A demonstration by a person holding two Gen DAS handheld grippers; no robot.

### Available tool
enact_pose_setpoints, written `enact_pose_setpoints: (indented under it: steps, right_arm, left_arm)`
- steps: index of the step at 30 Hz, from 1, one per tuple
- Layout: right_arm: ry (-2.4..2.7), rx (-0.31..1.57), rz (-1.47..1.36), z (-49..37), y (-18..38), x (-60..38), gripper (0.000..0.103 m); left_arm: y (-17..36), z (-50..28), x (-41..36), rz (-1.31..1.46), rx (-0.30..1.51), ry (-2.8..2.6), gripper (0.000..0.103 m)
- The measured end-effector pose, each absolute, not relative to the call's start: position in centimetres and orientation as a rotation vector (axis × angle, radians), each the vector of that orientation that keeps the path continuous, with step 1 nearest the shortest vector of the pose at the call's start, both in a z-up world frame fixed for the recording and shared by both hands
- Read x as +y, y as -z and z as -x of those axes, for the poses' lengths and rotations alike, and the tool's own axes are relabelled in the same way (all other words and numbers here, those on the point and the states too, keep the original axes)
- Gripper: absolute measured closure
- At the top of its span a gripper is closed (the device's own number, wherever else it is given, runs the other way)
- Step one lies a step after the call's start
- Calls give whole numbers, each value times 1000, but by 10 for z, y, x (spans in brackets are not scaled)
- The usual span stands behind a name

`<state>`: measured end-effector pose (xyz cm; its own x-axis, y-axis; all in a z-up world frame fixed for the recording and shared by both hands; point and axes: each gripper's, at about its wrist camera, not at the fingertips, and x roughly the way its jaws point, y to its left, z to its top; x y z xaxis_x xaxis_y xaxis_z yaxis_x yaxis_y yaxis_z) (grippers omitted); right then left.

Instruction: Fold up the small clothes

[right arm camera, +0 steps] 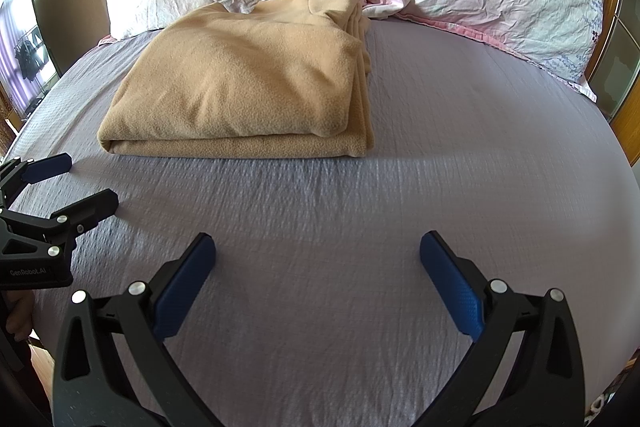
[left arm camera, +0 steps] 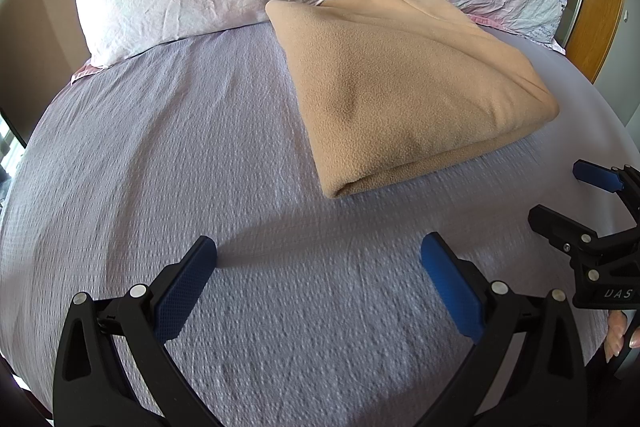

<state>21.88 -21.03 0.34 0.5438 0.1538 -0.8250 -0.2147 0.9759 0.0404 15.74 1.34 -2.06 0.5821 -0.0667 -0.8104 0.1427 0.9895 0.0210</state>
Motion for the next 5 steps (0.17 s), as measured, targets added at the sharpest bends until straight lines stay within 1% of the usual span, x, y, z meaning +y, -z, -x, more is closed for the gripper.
enact_pose_setpoints:
  steps: [5]
  right_arm:
    - [-219, 972, 68, -219, -3, -210, 2]
  left_arm:
    - [21, -157, 13, -87, 942, 122, 1]
